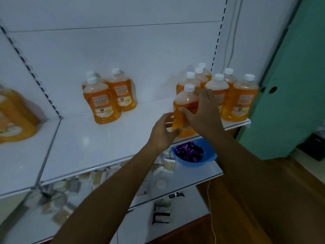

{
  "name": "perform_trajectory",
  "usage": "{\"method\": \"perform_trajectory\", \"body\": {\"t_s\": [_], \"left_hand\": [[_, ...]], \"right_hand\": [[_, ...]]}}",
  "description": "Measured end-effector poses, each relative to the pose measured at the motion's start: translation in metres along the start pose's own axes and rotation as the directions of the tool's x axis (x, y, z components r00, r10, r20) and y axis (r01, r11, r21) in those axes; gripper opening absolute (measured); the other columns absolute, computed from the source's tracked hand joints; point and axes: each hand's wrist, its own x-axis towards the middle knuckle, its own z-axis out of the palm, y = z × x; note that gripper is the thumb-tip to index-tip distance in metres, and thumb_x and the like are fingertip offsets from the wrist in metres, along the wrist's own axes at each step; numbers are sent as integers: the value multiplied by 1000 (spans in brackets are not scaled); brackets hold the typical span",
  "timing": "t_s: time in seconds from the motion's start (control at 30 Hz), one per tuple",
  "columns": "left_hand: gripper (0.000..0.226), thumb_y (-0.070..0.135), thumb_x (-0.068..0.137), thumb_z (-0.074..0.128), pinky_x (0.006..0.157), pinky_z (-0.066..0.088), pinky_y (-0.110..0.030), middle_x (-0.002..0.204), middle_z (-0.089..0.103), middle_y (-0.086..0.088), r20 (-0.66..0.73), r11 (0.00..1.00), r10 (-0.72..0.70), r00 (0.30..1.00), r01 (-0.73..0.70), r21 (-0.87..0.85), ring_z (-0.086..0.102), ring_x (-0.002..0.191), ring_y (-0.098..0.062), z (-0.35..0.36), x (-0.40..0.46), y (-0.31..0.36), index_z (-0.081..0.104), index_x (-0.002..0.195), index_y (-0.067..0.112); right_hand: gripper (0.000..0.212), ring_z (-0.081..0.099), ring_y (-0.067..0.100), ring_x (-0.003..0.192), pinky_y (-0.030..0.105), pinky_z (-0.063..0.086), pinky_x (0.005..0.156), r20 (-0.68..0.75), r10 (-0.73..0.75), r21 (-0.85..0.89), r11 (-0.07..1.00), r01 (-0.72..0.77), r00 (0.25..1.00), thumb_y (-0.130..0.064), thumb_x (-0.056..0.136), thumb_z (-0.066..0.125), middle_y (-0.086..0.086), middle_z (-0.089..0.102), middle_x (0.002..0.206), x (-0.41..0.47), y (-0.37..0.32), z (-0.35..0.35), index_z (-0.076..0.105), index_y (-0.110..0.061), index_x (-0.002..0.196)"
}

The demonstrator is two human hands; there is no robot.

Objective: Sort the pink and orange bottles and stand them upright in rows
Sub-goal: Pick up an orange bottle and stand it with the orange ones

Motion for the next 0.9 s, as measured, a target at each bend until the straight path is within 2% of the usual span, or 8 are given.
{"method": "perform_trajectory", "body": {"t_s": [0.17, 0.33, 0.43, 0.5, 0.57, 0.7, 0.8, 0.9], "left_hand": [[47, 20, 81, 77, 73, 54, -23, 103, 64, 3, -87, 997, 20, 996, -14, 76, 62, 92, -16, -21, -11, -4, 56, 123, 21], [49, 26, 73, 84, 70, 50, -19, 95, 61, 7, -204, 986, 17, 979, 17, 163, 60, 90, -13, -51, -16, -14, 54, 112, 22], [61, 22, 71, 85, 76, 47, -19, 116, 59, 4, -169, 993, -12, 986, 32, 118, 58, 105, -14, -72, -11, -23, 51, 121, 19], [73, 20, 75, 82, 84, 45, -20, 136, 49, 4, -81, 997, -72, 994, 73, 19, 52, 118, -13, -87, -3, -27, 42, 136, 19], [73, 16, 80, 78, 91, 47, -25, 141, 47, 3, 0, 998, -57, 998, 57, -10, 49, 123, -15, -99, 9, -32, 37, 141, 19], [40, 2, 86, 67, 93, 53, -39, 113, 63, -6, 25, 994, 108, 994, -108, -8, 60, 109, -22, -102, 26, -49, 51, 122, 2], [27, -9, 86, 59, 83, 51, -26, 102, 62, -3, -20, 989, 137, 990, -138, -48, 62, 98, -18, -98, 27, -56, 53, 110, -1], [32, 2, 88, 56, 82, 50, -23, 108, 61, -4, -49, 977, 215, 975, -215, 0, 61, 101, -16, -96, 29, -51, 51, 120, 0]], "right_hand": [[70, 44, 20, 118, 27, 39, 93, 77, -42, 134, 990, 32, 996, -44, 77, 76, 6, 45, 130, 0, -23, 15, 42, -14, 130], [64, 45, 9, 112, 12, 41, 82, 282, -88, 383, 923, -28, 955, -29, 81, 74, -6, 46, 128, 12, -38, 34, 40, -22, 134], [62, 41, 13, 131, 30, 41, 104, 449, -147, 480, 872, -99, 881, -21, 87, 66, -8, 41, 145, 28, -45, 46, 38, -30, 142], [53, 25, 15, 143, 38, 28, 113, 522, -163, 483, 865, -133, 837, -24, 92, 61, -7, 25, 157, 41, -49, 53, 41, -34, 140], [49, 22, 18, 142, 39, 28, 110, 540, -194, 395, 918, -43, 819, -43, 90, 62, -4, 21, 156, 51, -53, 62, 43, -39, 135], [59, 43, 12, 121, 33, 48, 94, 573, -270, 348, 935, 68, 774, -46, 80, 72, -3, 40, 135, 60, -62, 73, 45, -35, 131], [56, 46, 11, 117, 32, 49, 95, 564, -319, 358, 926, 123, 762, -36, 85, 70, -6, 46, 127, 61, -63, 79, 46, -28, 135], [71, 45, 9, 115, 22, 45, 91, 562, -342, 369, 919, 142, 753, -43, 78, 75, -8, 43, 127, 59, -64, 86, 41, -26, 137]]}}
